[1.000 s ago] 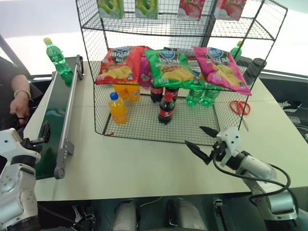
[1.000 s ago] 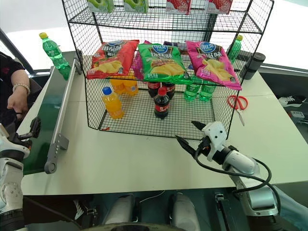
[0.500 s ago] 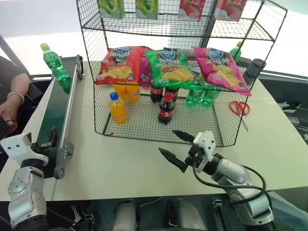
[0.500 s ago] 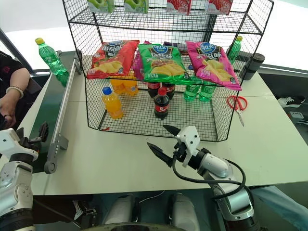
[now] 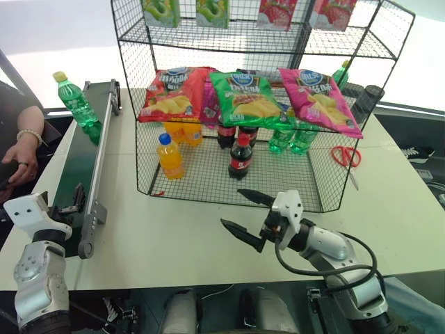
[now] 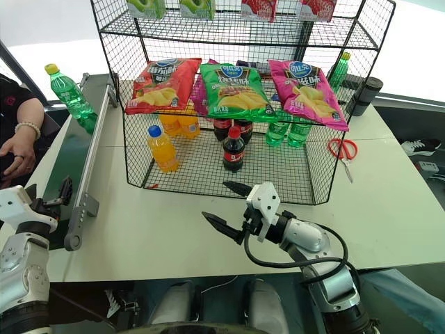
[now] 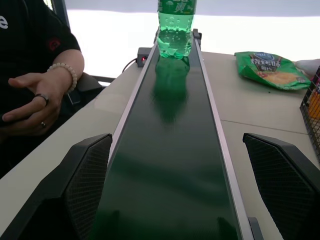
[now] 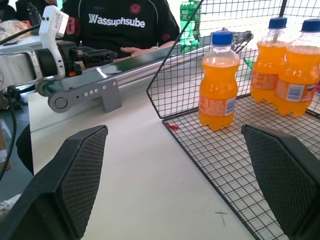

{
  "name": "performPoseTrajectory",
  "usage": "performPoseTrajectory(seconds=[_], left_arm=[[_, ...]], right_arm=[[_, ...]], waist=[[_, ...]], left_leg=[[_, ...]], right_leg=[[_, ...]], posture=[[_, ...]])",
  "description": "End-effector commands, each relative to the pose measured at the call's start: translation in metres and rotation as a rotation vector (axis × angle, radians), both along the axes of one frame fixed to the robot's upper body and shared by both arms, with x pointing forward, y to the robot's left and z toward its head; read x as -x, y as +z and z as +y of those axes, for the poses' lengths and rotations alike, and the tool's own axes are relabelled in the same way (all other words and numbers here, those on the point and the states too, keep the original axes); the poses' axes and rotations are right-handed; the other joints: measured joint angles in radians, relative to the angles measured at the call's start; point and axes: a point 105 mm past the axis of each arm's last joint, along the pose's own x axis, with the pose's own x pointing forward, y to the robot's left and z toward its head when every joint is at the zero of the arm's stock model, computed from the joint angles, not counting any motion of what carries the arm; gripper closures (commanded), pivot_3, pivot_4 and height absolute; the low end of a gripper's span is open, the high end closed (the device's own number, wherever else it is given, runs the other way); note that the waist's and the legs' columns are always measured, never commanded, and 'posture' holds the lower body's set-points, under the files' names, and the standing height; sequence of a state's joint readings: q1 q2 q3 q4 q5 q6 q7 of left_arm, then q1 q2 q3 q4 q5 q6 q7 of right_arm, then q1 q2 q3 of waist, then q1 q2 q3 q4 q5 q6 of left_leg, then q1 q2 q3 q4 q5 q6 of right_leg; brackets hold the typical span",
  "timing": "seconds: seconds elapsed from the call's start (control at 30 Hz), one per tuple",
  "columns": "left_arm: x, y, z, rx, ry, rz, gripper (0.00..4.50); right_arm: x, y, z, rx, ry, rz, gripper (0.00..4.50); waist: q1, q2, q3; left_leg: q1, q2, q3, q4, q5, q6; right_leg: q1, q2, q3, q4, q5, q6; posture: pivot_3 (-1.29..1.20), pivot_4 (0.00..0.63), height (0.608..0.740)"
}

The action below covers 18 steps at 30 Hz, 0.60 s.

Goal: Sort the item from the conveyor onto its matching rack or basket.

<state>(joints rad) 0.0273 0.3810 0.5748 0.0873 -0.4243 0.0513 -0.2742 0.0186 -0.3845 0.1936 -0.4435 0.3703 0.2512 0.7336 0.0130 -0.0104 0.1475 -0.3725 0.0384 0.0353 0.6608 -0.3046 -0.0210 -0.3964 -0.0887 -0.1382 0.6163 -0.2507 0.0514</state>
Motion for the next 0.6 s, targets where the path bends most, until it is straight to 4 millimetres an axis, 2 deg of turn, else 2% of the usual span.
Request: performPoseTrajectory(seconds=[0.03,0.6], left_arm=[[0.001,0.0121,0.0049,-0.033,0.018,-0.038,0.0],[-0.0006,0.0068,0.0042,-0.042,0.009,-0.034,0.0]], right_arm=[[0.0026,0.0108,0.0039,-0.019,0.032,-0.035,0.04],[0.0032,0.0109,0.0093,0.014,0.13,-0.044,0.04]], waist=[[0.0,0.0,0.0],[0.0,0.0,0.0]], left_leg=[[0.0,0.0,0.0,0.0,0.0,0.0],[0.0,0.0,0.0,0.0,0.0,0.0]], right_leg=[[0.0,0.0,0.0,0.0,0.0,0.0],[0.0,-0.001,0.0,0.0,0.0,0.0]], posture=[[0.0,0.15,0.735],[0.0,0.15,0.735]])
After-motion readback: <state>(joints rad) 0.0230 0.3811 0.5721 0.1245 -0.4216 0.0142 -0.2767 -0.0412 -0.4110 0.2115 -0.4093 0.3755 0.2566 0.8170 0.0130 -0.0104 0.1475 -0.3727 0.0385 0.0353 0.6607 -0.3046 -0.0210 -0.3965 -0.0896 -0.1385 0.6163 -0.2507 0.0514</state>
